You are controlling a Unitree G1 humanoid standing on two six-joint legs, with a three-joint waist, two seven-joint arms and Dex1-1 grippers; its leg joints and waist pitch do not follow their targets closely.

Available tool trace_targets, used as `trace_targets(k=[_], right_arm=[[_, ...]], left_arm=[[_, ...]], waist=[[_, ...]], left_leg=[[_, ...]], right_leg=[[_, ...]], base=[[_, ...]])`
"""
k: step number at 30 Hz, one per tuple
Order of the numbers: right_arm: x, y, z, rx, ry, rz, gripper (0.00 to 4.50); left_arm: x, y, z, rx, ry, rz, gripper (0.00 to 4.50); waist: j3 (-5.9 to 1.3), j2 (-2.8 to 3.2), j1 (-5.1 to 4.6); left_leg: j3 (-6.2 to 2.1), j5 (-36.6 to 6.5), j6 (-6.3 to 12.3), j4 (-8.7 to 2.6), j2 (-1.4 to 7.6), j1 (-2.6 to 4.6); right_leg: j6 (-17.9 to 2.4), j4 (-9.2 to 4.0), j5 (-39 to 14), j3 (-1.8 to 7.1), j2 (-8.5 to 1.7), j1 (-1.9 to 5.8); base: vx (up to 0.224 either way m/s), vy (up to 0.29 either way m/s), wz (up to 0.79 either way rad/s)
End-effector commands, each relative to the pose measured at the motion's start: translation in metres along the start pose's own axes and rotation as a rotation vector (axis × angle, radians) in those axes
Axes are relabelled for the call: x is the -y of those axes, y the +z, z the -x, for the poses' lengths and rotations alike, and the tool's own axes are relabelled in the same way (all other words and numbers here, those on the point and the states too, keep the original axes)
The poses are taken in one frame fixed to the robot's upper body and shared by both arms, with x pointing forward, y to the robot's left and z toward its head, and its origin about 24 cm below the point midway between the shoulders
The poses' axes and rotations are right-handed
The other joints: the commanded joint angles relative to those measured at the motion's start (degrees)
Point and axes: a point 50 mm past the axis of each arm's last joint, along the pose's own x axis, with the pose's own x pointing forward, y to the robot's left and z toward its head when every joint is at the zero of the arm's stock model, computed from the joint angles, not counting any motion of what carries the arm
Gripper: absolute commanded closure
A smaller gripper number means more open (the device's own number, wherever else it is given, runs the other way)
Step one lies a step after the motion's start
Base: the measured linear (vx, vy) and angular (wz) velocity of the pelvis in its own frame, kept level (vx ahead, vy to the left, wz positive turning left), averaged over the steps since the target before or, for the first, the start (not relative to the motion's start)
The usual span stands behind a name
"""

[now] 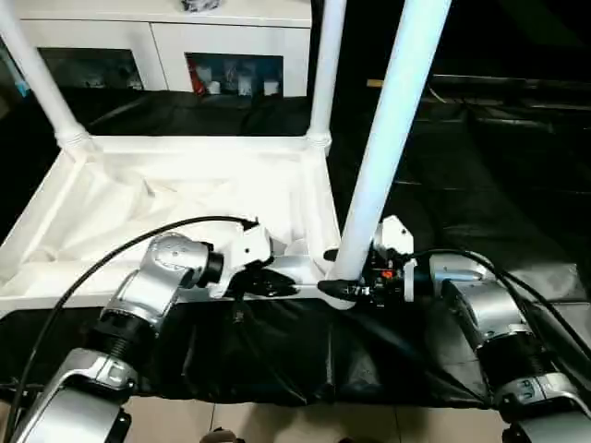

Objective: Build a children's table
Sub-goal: Rotate leg to tighten, then rotate table base

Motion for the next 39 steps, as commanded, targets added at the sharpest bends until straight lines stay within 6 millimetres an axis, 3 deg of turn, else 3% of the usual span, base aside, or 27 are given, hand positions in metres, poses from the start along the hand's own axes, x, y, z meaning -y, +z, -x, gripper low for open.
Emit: trace_targets(k=[1,9,12,14,17,19,21,23,24,25,26,27,30,31,33,35,39], right_arm=[[-0.032,-0.022,-0.029,-0.088,0.264,-0.068,2.05],[-0.035,-0.022,-0.028,-0.084,0.271,-0.078,2.41],[-0.035,-0.024,-0.029,-0.066,0.217,-0.09,2.46],[-0.026,-0.024,-0.035,-0.03,0.058,-0.13,2.48],[-0.019,-0.022,-0.04,0.006,-0.071,-0.147,2.51],[-0.01,-0.021,-0.047,0.036,-0.212,-0.192,2.53],[0.002,-0.014,-0.062,0.096,-0.44,-0.228,2.54],[0.002,-0.014,-0.062,0.097,-0.446,-0.229,2.54],[0.004,-0.011,-0.067,0.114,-0.504,-0.234,2.54],[0.009,-0.005,-0.074,0.136,-0.592,-0.24,2.54],[0.009,-0.005,-0.074,0.136,-0.592,-0.24,2.54],[0.011,-0.002,-0.077,0.148,-0.648,-0.244,2.54],[0.015,0.003,-0.082,0.148,-0.714,-0.231,2.54],[0.016,0.004,-0.081,0.152,-0.723,-0.234,2.54],[0.018,0.003,-0.08,0.167,-0.74,-0.255,1.99],[0.021,0.003,-0.076,0.19,-0.745,-0.279,1.85],[0.022,0.001,-0.064,0.182,-0.736,-0.22,1.41]], left_arm=[[-0.007,0.005,0.001,0.011,0.073,0.002,4.5],[-0.005,0.003,0.001,0.012,0.061,0.007,4.5],[-0.006,0.004,-0.002,0.017,0.087,0.01,4.5],[-0.009,0.005,-0.008,0.015,0.145,0.016,4.5],[-0.01,0.008,-0.016,0.024,0.174,0.024,4.5],[-0.011,0.012,-0.026,0.037,0.216,0.034,4.5],[-0.01,0.025,-0.053,0.067,0.261,0.044,4.5],[-0.01,0.025,-0.053,0.067,0.262,0.044,4.5],[-0.009,0.03,-0.062,0.075,0.266,0.043,4.5],[-0.007,0.037,-0.074,0.083,0.273,0.032,4.5],[-0.007,0.037,-0.074,0.083,0.273,0.032,4.5],[-0.006,0.042,-0.082,0.088,0.277,0.023,4.5],[-0.008,0.05,-0.091,0.095,0.308,0.009,4.5],[-0.009,0.05,-0.09,0.091,0.312,-0.003,4.5],[-0.01,0.049,-0.089,0.085,0.315,-0.015,4.5],[-0.011,0.047,-0.086,0.082,0.313,-0.027,4.5],[-0.011,0.04,-0.082,0.069,0.299,-0.047,4.5]], waist=[[-2.51,-0.27,0.05],[-2.46,-0.34,0.1],[-2.47,-0.45,0.18],[-2.41,-0.44,0.16],[-2.07,-0.26,-0.27],[-1.88,-0.24,-0.64],[-1.81,-0.23,-1.23],[-1.87,-0.21,-1.52],[-2.07,-0.26,-1.55],[-2.01,0.15,-1.65],[-1.88,0.04,-1.76],[-2.2,0.08,-1.58],[-2.41,0.26,-1.61],[-2.68,0.84,-1.39],[-2.81,0.49,-1.45],[-3.18,0.89,-1.31],[-3.68,0.85,-1.16]], left_leg=[[0.01,-10.4,4.3,-3.49,1.6,-0.05],[0.02,-10.2,4.27,-3.48,1.58,-0.07],[-0.01,-9.9,4.37,-3.5,1.59,-0.11],[0.02,-10.1,4.28,-3.53,1.57,-0.07],[-0.14,-13.6,2.36,-4.02,1.5,0.25],[-0.58,-16.4,0.9,-4.38,1.42,0.19],[-0.62,-17.9,-0.06,-4.44,1.32,0.35],[-0.82,-19.2,-0.26,-4.41,1.23,0.68],[-0.81,-18.5,0.39,-4.36,1.2,0.44],[-0.81,-18.3,0.54,-4.47,1.28,0.26],[-0.62,-18.6,0.46,-4.42,1.22,0.36],[-0.69,-18.3,0.44,-4.28,1.08,0.5],[-0.55,-16.0,0.64,-4.24,1.08,0.04],[-0.51,-15.3,0.8,-4.04,1.02,0.15],[-0.32,-14.2,1.55,-3.85,0.92,-0.09],[-0.33,-12.5,2.57,-3.65,0.97,-0.17],[-0.25,-9.7,3.28,-3.33,1.05,-0.32]], right_leg=[[-12.9,-3.83,-11.6,2.5,-3.13,2.64],[-12.9,-3.82,-11.1,2.49,-3.1,2.62],[-12.7,-3.77,-10.9,2.5,-3.13,2.67],[-12.5,-3.9,-11.6,2.53,-3.16,2.58],[-11.0,-4.71,-18.6,2.68,-3.42,2.12],[-8.9,-5.35,-24.7,2.53,-3.52,2.14],[-7.9,-5.68,-27.2,2.61,-3.51,1.71],[-6.7,-6.13,-29.7,2.42,-3.55,1.51],[-6.6,-6.03,-28.2,2.54,-3.54,1.73],[-7.0,-5.94,-26.8,2.52,-3.41,1.66],[-6.9,-6.17,-27.0,2.55,-3.34,1.35],[-7.0,-6.04,-26.7,2.52,-3.45,1.57],[-8.1,-5.49,-21.0,2.53,-3.13,1.93],[-8.8,-5.22,-18.6,2.56,-3.15,2.08],[-9.9,-4.91,-15.1,2.53,-2.97,2.32],[-10.9,-4.59,-12.7,2.49,-3.17,2.62],[-12.2,-4.0,-8.0,2.33,-3.12,3.09]], base=[[0.0,0.0,0.0],[0.0,0.0,0.0],[0.0,0.0,0.0],[0.0,0.0,0.0],[0.0,0.0,0.0],[0.0,0.0,0.0],[0.0,0.0,0.0],[0.0,0.0,0.0],[0.0,0.0,0.0],[0.0,0.0,0.0],[0.0,0.0,0.0],[0.0,0.0,0.0],[0.0,0.0,0.0],[0.0,0.0,0.0],[0.0,0.0,0.0],[0.0,0.0,0.0],[0.0,0.0,0.0]])
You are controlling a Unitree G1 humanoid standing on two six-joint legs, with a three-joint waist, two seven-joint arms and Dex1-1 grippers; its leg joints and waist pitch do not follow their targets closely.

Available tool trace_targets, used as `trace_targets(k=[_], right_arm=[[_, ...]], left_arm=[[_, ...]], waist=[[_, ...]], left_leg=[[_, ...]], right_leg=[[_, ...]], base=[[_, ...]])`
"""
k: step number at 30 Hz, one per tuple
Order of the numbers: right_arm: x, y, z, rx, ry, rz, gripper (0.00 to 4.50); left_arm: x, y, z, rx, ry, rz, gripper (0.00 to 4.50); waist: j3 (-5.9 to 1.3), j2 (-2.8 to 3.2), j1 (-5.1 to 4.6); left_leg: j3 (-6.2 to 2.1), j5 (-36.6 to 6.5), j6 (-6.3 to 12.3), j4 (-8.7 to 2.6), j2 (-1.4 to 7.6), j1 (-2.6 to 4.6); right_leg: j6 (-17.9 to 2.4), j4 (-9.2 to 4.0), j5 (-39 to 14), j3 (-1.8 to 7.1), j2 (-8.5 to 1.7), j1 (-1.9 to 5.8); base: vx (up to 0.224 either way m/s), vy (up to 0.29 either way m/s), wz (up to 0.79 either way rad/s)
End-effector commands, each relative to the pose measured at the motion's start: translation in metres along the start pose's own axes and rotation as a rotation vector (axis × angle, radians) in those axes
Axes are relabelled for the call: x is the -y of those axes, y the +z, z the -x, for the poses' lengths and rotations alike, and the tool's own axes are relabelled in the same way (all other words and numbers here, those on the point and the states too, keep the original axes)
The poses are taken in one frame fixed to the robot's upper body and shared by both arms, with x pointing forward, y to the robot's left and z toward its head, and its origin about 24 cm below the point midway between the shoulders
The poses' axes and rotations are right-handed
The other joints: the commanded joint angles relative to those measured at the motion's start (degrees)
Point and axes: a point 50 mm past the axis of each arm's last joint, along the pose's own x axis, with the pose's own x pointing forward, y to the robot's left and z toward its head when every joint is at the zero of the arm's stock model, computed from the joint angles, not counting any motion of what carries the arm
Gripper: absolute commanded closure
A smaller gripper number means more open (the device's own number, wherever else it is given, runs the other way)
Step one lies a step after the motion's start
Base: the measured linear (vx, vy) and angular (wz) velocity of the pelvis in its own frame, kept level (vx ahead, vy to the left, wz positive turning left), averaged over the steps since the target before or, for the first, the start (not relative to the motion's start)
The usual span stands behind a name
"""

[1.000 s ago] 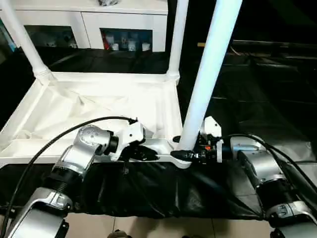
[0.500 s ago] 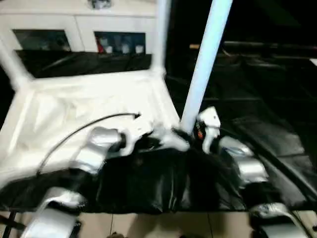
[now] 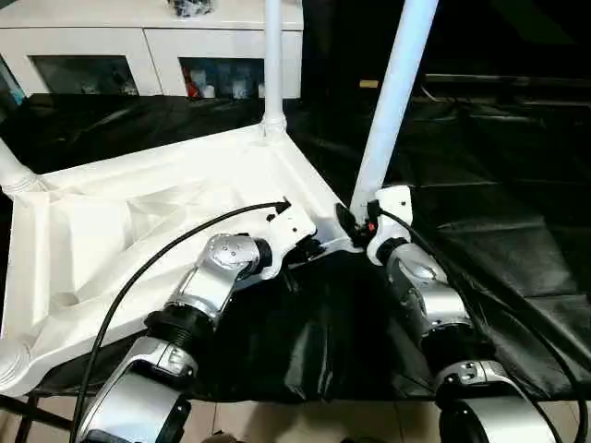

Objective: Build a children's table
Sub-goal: Rotate table base

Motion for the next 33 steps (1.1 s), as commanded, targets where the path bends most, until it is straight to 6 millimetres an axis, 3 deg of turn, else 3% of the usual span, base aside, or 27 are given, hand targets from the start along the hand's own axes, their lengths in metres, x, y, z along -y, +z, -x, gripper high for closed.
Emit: trace_targets(k=[1,6,10,12,17,20,21,23,25,26,28,29,33], right_arm=[[-0.032,-0.012,-0.003,-0.044,0.172,0.011,1.39],[-0.006,-0.008,0.011,-0.021,0.15,0.034,0.88],[0.024,-0.002,0.038,-0.01,0.189,0.14,0.77],[0.03,0.001,0.044,-0.002,0.198,0.146,0.77],[0.071,0.017,0.076,0.011,0.189,0.175,0.77],[0.083,0.023,0.092,-0.003,0.232,0.177,0.77],[0.083,0.024,0.095,-0.008,0.25,0.182,0.77],[0.083,0.024,0.098,-0.016,0.276,0.189,0.77],[0.078,0.024,0.106,-0.055,0.363,0.186,0.77],[0.074,0.023,0.11,-0.086,0.424,0.184,0.77],[0.069,0.021,0.114,-0.124,0.489,0.193,0.77],[0.067,0.02,0.114,-0.133,0.504,0.19,0.67],[0.051,0.017,0.109,-0.134,0.552,0.188,0.67]], left_arm=[[0.017,0.014,-0.016,0.045,-0.094,-0.066,4.5],[0.017,0.01,-0.014,0.045,-0.099,-0.066,4.5],[0.018,0.002,-0.011,0.042,-0.112,-0.065,4.5],[0.018,0.001,-0.011,0.042,-0.118,-0.064,4.5],[0.016,-0.005,-0.007,0.036,-0.124,-0.063,4.5],[0.015,-0.006,-0.007,0.039,-0.115,-0.054,4.5],[0.015,-0.006,-0.007,0.041,-0.116,-0.053,4.5],[0.015,-0.006,-0.006,0.044,-0.118,-0.052,4.5],[0.015,-0.005,-0.006,0.062,-0.108,-0.04,4.5],[0.013,-0.004,-0.006,0.081,-0.096,-0.022,4.5],[0.01,0.002,-0.005,0.121,-0.081,0.015,4.5],[0.009,0.003,-0.004,0.129,-0.071,0.014,4.06],[0.001,0.01,0.005,0.17,-0.037,0.041,3.79]], waist=[[-3.33,-0.14,0.23],[-3.39,-0.18,0.87],[-3.73,-0.4,1.71],[-3.68,-0.53,1.99],[-3.53,-0.9,2.25],[-3.49,-1.2,2.41],[-3.55,-1.21,2.55],[-3.57,-1.29,2.49],[-3.52,-1.7,2.48],[-3.52,-1.52,2.58],[-3.5,-1.96,2.72],[-3.64,-1.78,2.81],[-3.98,-1.47,2.76]], left_leg=[[-0.15,-10.0,3.34,-3.27,1.19,-0.25],[-0.06,-10.1,3.59,-3.18,1.28,-0.11],[0.18,-7.1,4.84,-2.59,1.24,0.17],[0.17,-6.6,6.07,-2.51,1.12,-0.21],[0.21,-8.5,6.19,-2.43,1.14,-0.09],[0.2,-8.4,6.63,-2.32,1.02,-0.26],[0.21,-8.2,6.88,-2.25,1.05,-0.16],[0.1,-7.3,7.22,-2.23,0.92,-0.62],[0.2,-7.3,7.61,-2.15,0.93,-0.54],[0.13,-7.6,7.81,-2.15,0.99,-0.56],[0.15,-7.7,7.93,-2.09,1.04,-0.6],[0.07,-7.3,7.9,-2.05,1.07,-0.68],[-0.05,-5.3,7.87,-1.76,1.35,-0.67]], right_leg=[[-12.3,-3.95,-8.4,2.36,-2.99,2.92],[-12.0,-3.99,-9.1,2.47,-3.06,2.98],[-12.9,-3.28,-2.1,2.58,-2.71,3.06],[-12.8,-3.17,-1.1,2.48,-2.76,3.4],[-11.7,-3.86,-7.4,2.46,-2.84,3.31],[-10.7,-4.03,-9.7,2.33,-2.82,3.4],[-10.6,-4.02,-9.7,2.36,-2.85,3.36],[-10.2,-3.97,-10.0,2.17,-2.8,3.5],[-9.7,-4.16,-11.5,2.13,-2.7,3.38],[-9.6,-4.15,-12.0,2.12,-2.78,3.28],[-9.2,-4.26,-12.9,2.09,-2.85,3.28],[-9.4,-4.05,-12.5,2.09,-2.95,3.31],[-11.6,-3.2,-6.8,2.12,-2.92,3.03]], base=[[0.0,0.0,0.0],[0.0,0.0,0.0],[0.0,0.0,0.0],[0.0,0.0,0.0],[0.0,0.0,0.0],[0.0,0.0,0.0],[0.0,0.0,0.0],[0.0,0.0,0.0],[0.0,0.0,0.0],[0.0,0.0,0.0],[0.0,0.0,0.0],[0.0,0.0,0.0],[0.0,0.0,0.0]])
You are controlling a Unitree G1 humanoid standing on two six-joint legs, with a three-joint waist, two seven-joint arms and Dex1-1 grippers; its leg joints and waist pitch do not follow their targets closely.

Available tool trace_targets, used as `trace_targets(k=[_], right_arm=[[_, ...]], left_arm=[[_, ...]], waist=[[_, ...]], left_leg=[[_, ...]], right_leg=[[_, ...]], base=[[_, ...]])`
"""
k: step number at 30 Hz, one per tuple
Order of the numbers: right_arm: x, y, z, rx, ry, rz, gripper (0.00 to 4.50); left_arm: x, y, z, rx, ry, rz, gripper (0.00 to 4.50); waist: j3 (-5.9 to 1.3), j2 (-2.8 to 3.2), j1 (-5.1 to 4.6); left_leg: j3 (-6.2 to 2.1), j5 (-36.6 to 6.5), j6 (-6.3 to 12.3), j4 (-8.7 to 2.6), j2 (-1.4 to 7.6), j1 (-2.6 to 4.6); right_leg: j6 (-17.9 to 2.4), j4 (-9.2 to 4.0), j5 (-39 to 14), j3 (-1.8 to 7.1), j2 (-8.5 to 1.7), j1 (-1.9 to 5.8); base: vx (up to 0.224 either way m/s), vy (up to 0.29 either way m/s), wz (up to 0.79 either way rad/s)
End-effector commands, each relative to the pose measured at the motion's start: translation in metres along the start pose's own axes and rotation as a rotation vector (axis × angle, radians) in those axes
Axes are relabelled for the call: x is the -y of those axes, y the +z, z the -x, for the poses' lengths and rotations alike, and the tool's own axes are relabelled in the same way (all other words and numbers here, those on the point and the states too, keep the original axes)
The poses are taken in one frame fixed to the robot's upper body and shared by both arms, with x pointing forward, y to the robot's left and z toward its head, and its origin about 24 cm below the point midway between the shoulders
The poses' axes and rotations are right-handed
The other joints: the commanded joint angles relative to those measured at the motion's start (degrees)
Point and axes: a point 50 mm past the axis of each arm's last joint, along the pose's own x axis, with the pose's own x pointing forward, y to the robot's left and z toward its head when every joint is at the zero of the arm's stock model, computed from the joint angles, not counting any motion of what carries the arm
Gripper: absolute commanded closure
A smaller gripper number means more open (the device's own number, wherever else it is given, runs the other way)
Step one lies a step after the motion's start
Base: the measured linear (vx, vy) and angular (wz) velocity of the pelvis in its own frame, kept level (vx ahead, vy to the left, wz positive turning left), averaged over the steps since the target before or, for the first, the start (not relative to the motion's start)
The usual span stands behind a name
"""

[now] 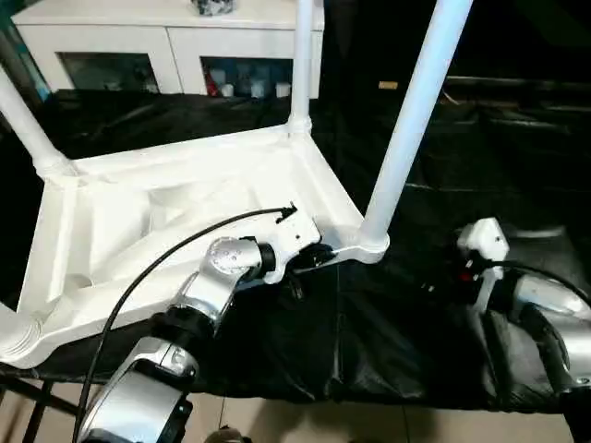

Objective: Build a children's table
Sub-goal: Rotate table base

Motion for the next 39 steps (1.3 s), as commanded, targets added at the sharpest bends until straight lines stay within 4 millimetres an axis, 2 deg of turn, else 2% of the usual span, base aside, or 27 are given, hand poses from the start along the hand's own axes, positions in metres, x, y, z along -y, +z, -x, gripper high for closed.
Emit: trace_targets(k=[1,4,5,6,7,8,9,10,11,12,13,14,15,16,18,19,20,21,22,26,27,28,32,35,37,38,39], right_arm=[[-0.009,0.004,-0.009,0.016,0.037,0.013,0.67],[-0.015,0.007,-0.024,0.032,0.046,-0.001,0.67],[-0.016,0.007,-0.028,0.038,0.046,-0.002,0.67],[-0.018,0.008,-0.033,0.046,0.049,-0.017,0.67],[-0.021,0.009,-0.039,0.055,0.053,-0.03,0.67],[-0.022,0.009,-0.042,0.061,0.055,-0.034,0.67],[-0.023,0.01,-0.045,0.067,0.057,-0.038,0.67],[-0.026,0.011,-0.052,0.077,0.075,-0.047,0.67],[-0.028,0.012,-0.059,0.083,0.082,-0.052,0.67],[-0.031,0.013,-0.067,0.096,0.093,-0.063,0.67],[-0.033,0.014,-0.073,0.104,0.098,-0.07,0.67],[-0.033,0.016,-0.079,0.11,0.086,-0.071,0.67],[-0.033,0.017,-0.085,0.112,0.068,-0.071,0.67],[-0.031,0.018,-0.095,0.112,0.028,-0.068,0.67],[-0.03,0.019,-0.102,0.112,0.002,-0.065,0.67],[-0.026,0.023,-0.12,0.11,-0.072,-0.073,0.67],[-0.026,0.025,-0.126,0.116,-0.088,-0.079,0.67],[-0.026,0.027,-0.134,0.112,-0.103,-0.095,0.67],[-0.028,0.029,-0.14,0.111,-0.107,-0.095,0.67],[-0.029,0.036,-0.157,0.122,-0.144,-0.11,0.67],[-0.021,0.04,-0.168,0.111,-0.275,-0.173,0.67],[-0.019,0.04,-0.169,0.109,-0.311,-0.185,0.67],[-0.004,0.04,-0.171,0.095,-0.495,-0.252,0.67],[0.009,0.036,-0.163,0.077,-0.588,-0.267,0.67],[0.015,0.035,-0.159,0.069,-0.622,-0.263,0.67],[0.022,0.033,-0.153,0.062,-0.662,-0.266,0.67],[0.024,0.033,-0.151,0.061,-0.675,-0.27,0.67]], left_arm=[[-0.005,0.009,0.007,0.049,0.022,0.028,3.62],[-0.012,0.013,0.025,0.08,0.049,0.068,3.44],[-0.013,0.013,0.031,0.079,0.053,0.079,3.32],[-0.014,0.011,0.04,0.068,0.045,0.093,3.09],[-0.013,0.008,0.051,0.052,0.027,0.112,3.04],[-0.012,0.007,0.057,0.042,0.014,0.124,3.04],[-0.011,0.005,0.064,0.03,-0.003,0.139,2.87],[-0.007,0.001,0.077,-0.001,-0.031,0.157,2.87],[-0.003,-0.003,0.09,-0.032,-0.059,0.183,2.73],[0.003,-0.005,0.103,-0.057,-0.082,0.215,2.64],[0.007,-0.006,0.111,-0.072,-0.098,0.239,2.64],[0.011,-0.006,0.119,-0.08,-0.11,0.264,2.57],[0.016,-0.006,0.124,-0.087,-0.119,0.281,2.51],[0.02,-0.006,0.13,-0.098,-0.12,0.286,2.3],[0.024,-0.006,0.133,-0.106,-0.12,0.288,2.21],[0.029,-0.011,0.138,-0.143,-0.088,0.281,2.16],[0.03,-0.013,0.139,-0.159,-0.074,0.279,2.02],[0.031,-0.016,0.14,-0.178,-0.05,0.27,2.02],[0.03,-0.019,0.14,-0.195,-0.025,0.269,1.87],[0.033,-0.025,0.142,-0.253,0.03,0.27,1.65],[0.034,-0.029,0.143,-0.297,0.064,0.266,1.65],[0.034,-0.03,0.143,-0.304,0.076,0.261,1.42],[0.03,-0.033,0.145,-0.328,0.163,0.24,1.26],[0.026,-0.036,0.147,-0.345,0.218,0.22,0.92],[0.025,-0.036,0.147,-0.347,0.227,0.216,0.87],[0.025,-0.037,0.147,-0.353,0.236,0.21,0.58],[0.025,-0.037,0.147,-0.356,0.238,0.206,0.58]], waist=[[-4.12,-1.13,-0.02],[-4.23,-1.02,-0.26],[-4.14,-0.94,-0.41],[-4.15,-0.89,-0.4],[-3.89,-0.8,-0.6],[-3.94,-0.71,-0.7],[-3.87,-0.6,-0.8],[-3.8,-0.8,-0.95],[-3.85,-0.46,-0.96],[-3.94,-0.39,-1.14],[-3.65,-0.31,-1.72],[-3.75,-0.02,-1.63],[-3.72,-0.18,-1.56],[-3.64,0.01,-1.38],[-3.43,0.03,-1.5],[-3.42,-0.05,-1.14],[-3.36,0.17,-1.32],[-3.2,0.02,-1.62],[-3.2,0.24,-1.54],[-3.55,0.45,-1.51],[-3.61,0.61,-1.52],[-3.72,0.4,-1.76],[-4.02,0.46,-1.62],[-4.15,0.38,-1.5],[-4.13,0.42,-1.43],[-4.05,0.57,-1.33],[-3.97,0.52,-1.37]], left_leg=[[-0.1,-5.1,7.47,-2.65,1.34,-0.18],[-0.23,-4.3,7.46,-2.63,1.34,-0.47],[-0.08,-4.9,7.18,-2.64,1.34,-0.2],[-0.16,-4.8,7.0,-2.67,1.35,-0.24],[-0.05,-5.6,6.67,-2.83,1.25,-0.29],[-0.23,-6.2,5.9,-3.03,1.43,-0.29],[-0.1,-6.6,5.6,-3.04,1.35,-0.16],[-0.04,-7.4,5.03,-3.1,1.36,0.01],[-0.12,-7.1,4.6,-3.18,1.45,0.1],[-0.19,-7.0,4.1,-3.17,1.53,0.04],[-0.28,-7.2,3.87,-3.56,1.35,-0.54],[-0.15,-8.1,3.39,-3.39,1.4,0.07],[0.0,-8.3,3.2,-3.21,1.32,0.38],[0.02,-8.5,2.64,-3.33,1.35,0.43],[0.07,-10.1,1.49,-3.55,1.21,0.4],[0.25,-11.4,0.84,-3.51,1.36,1.03],[0.11,-11.6,0.41,-3.59,1.28,0.81],[-0.14,-12.3,-0.19,-3.94,1.05,0.07],[-0.03,-13.5,-0.6,-3.87,1.14,0.69],[-0.15,-12.7,-1.07,-3.75,1.07,0.72],[-0.31,-11.6,-1.2,-3.77,0.97,0.48],[-0.35,-10.7,-1.53,-3.78,0.87,0.34],[-0.17,-8.7,-1.59,-3.35,0.75,0.48],[-0.16,-7.0,-1.08,-3.13,0.6,0.23],[0.0,-7.6,-0.84,-2.99,0.54,0.34],[-0.04,-9.1,-0.86,-3.04,0.64,0.38],[-0.06,-9.9,-0.98,-3.07,0.63,0.35]], right_leg=[[-12.9,-3.31,-4.3,2.17,-2.71,3.24],[-14.1,-2.75,-2.4,2.0,-2.9,3.45],[-14.2,-2.95,-3.3,2.01,-2.76,3.23],[-14.3,-2.85,-3.3,2.05,-2.82,3.31],[-13.9,-3.19,-5.0,2.03,-2.62,3.1],[-13.8,-2.96,-6.0,2.06,-2.84,3.25],[-13.5,-3.12,-6.8,2.06,-2.62,3.03],[-13.3,-3.28,-7.6,2.12,-2.54,2.94],[-13.7,-2.97,-6.7,2.25,-2.63,2.91],[-14.0,-2.56,-5.9,2.2,-2.66,2.98],[-13.8,-2.6,-6.6,2.13,-2.43,3.05],[-13.8,-2.67,-7.3,2.13,-2.44,2.68],[-14.2,-2.72,-7.4,2.34,-2.43,2.46],[-14.4,-2.71,-7.5,2.39,-2.35,2.33],[-14.2,-2.9,-9.4,2.38,-2.29,2.23],[-13.5,-3.16,-10.4,2.49,-2.23,1.81],[-13.8,-3.0,-10.6,2.6,-2.4,1.84],[-12.6,-3.11,-12.7,2.45,-2.31,2.54],[-11.8,-3.38,-13.8,2.6,-2.31,1.98],[-11.3,-2.99,-10.9,2.63,-2.19,2.13],[-11.8,-2.63,-9.0,2.55,-2.13,2.35],[-12.3,-2.42,-8.0,2.51,-2.13,2.44],[-12.3,-1.96,-4.2,2.47,-2.03,2.48],[-12.3,-1.59,-1.0,2.36,-1.88,2.7],[-12.6,-1.65,-0.7,2.35,-1.81,2.51],[-12.3,-1.73,-2.0,2.34,-1.86,2.49],[-12.2,-1.8,-3.0,2.33,-1.84,2.48]], base=[[0.0,0.0,0.0],[0.0,0.0,0.0],[0.0,0.0,0.0],[0.0,0.0,0.0],[0.0,0.0,0.0],[0.0,0.0,0.0],[0.0,0.0,0.0],[0.0,0.0,0.0],[0.0,0.0,0.0],[0.0,0.0,0.0],[0.0,0.0,0.0],[0.0,0.0,0.0],[0.0,0.0,0.0],[0.0,0.0,0.0],[0.0,0.0,0.0],[0.0,0.0,0.0],[0.0,0.0,0.0],[0.0,0.0,0.0],[0.0,0.0,0.0],[0.0,0.0,0.0],[0.0,0.0,0.0],[0.0,0.0,0.0],[0.0,0.0,0.0],[0.0,0.0,0.0],[0.0,0.0,0.0],[0.0,0.0,0.0],[0.0,0.0,0.0]])
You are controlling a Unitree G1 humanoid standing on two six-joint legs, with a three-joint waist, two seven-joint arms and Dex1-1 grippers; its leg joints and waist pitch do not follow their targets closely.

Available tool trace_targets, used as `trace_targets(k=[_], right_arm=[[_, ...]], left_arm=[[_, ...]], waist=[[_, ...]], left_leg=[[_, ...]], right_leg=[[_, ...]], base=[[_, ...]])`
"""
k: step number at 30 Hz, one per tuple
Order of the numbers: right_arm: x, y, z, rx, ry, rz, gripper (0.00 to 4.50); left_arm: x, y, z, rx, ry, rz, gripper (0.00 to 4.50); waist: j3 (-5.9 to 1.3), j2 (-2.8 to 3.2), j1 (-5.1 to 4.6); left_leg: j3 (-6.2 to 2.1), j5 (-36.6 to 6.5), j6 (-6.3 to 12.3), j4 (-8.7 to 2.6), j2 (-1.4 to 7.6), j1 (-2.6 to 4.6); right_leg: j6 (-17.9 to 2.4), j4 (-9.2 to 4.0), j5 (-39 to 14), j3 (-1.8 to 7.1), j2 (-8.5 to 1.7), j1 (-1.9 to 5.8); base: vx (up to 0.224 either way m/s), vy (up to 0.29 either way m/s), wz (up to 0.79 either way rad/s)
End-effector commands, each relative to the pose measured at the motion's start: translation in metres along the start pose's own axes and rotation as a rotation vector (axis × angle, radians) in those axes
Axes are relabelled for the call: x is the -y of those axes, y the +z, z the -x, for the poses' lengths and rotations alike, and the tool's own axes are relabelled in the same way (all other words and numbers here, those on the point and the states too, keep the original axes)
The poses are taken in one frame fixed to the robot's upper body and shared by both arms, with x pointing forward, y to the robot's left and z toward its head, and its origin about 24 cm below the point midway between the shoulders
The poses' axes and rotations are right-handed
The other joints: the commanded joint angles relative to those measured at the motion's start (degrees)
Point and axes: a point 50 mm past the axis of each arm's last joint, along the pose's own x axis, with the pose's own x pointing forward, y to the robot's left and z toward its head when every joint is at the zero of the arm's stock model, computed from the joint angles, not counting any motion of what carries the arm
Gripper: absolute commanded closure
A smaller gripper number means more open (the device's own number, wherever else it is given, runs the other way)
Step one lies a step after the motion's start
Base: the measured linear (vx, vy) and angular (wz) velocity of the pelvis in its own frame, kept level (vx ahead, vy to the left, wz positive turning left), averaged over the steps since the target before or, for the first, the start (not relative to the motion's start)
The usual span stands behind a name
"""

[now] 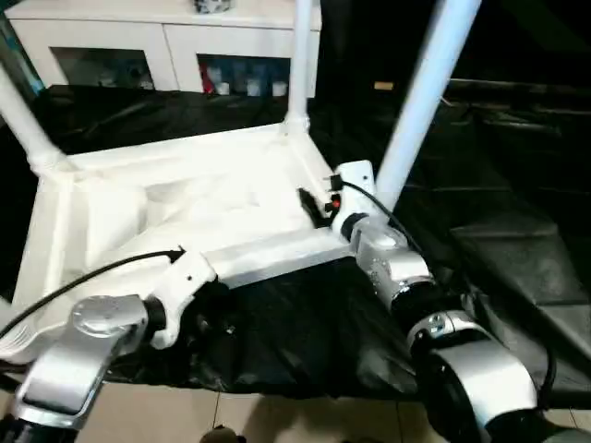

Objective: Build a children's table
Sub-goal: Rotate table base

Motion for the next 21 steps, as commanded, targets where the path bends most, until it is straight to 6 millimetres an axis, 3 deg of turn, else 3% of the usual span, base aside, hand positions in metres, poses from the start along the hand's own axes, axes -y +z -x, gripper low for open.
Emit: trace_targets(k=[1,3,7,11,14,16,17,19,21], right_arm=[[0.028,0.0,0.005,0.0,-0.11,-0.017,0.67],[0.047,0.004,0.008,0.004,-0.188,-0.003,0.67],[0.074,0.009,0.016,0.013,-0.267,0.017,0.67],[0.108,0.017,0.029,0.016,-0.338,0.087,0.67],[0.125,0.022,0.037,0.016,-0.355,0.146,0.67],[0.131,0.025,0.04,0.017,-0.353,0.171,0.67],[0.132,0.024,0.041,0.002,-0.33,0.172,0.67],[0.131,0.024,0.041,0.001,-0.259,0.201,0.67],[0.125,0.021,0.04,0.004,-0.181,0.184,0.67]], left_arm=[[-0.008,0.001,0.003,-0.012,0.071,-0.023,0.49],[-0.011,0.004,-0.001,0.0,0.102,-0.032,0.4],[-0.012,0.011,-0.009,0.027,0.121,-0.048,0.1],[-0.008,0.021,-0.02,0.077,0.13,-0.056,0.02],[-0.004,0.025,-0.026,0.104,0.14,-0.055,0.02],[-0.004,0.024,-0.029,0.12,0.163,-0.054,0.02],[-0.004,0.024,-0.03,0.151,0.192,-0.049,0.02],[-0.003,0.025,-0.033,0.238,0.24,-0.008,0.02],[0.001,0.022,-0.032,0.274,0.281,0.013,0.02]], waist=[[-3.79,1.04,-0.34],[-3.63,1.27,0.1],[-3.63,1.09,0.91],[-3.77,1.07,1.19],[-3.93,1.1,1.27],[-4.04,0.74,1.23],[-4.11,1.2,1.18],[-4.07,0.69,0.56],[-4.24,0.89,0.39]], left_leg=[[0.21,-11.8,-0.74,-3.9,0.65,0.99],[0.3,-15.4,-1.66,-3.93,0.76,1.52],[0.48,-17.2,-2.09,-3.77,0.71,1.98],[0.22,-15.0,-1.88,-3.62,0.54,0.85],[0.18,-14.2,-1.63,-3.39,0.45,0.59],[0.18,-12.4,-0.76,-3.17,0.25,0.18],[0.11,-12.1,-0.66,-3.09,0.21,0.13],[0.15,-12.0,0.51,-2.92,0.26,-0.26],[-0.04,-11.0,1.4,-2.91,0.39,-0.42]], right_leg=[[-11.8,-3.06,-5.2,2.26,-1.98,2.69],[-11.1,-3.49,-9.1,2.35,-2.03,2.18],[-10.4,-3.82,-11.0,2.42,-1.91,1.83],[-9.6,-3.54,-10.2,2.27,-2.07,2.6],[-10.0,-3.4,-9.0,2.15,-2.06,2.82],[-10.2,-3.27,-7.4,2.06,-2.0,3.12],[-10.4,-3.17,-7.1,2.03,-2.05,3.12],[-11.2,-3.46,-6.4,1.95,-2.06,3.44],[-12.1,-3.2,-5.5,1.86,-2.17,3.6]], base=[[0.0,0.0,0.0],[0.0,0.0,0.0],[0.0,0.0,0.0],[0.0,0.0,0.0],[0.0,0.0,0.0],[0.0,0.0,0.0],[0.0,0.0,0.0],[0.0,0.0,0.0],[0.0,0.0,0.0]])
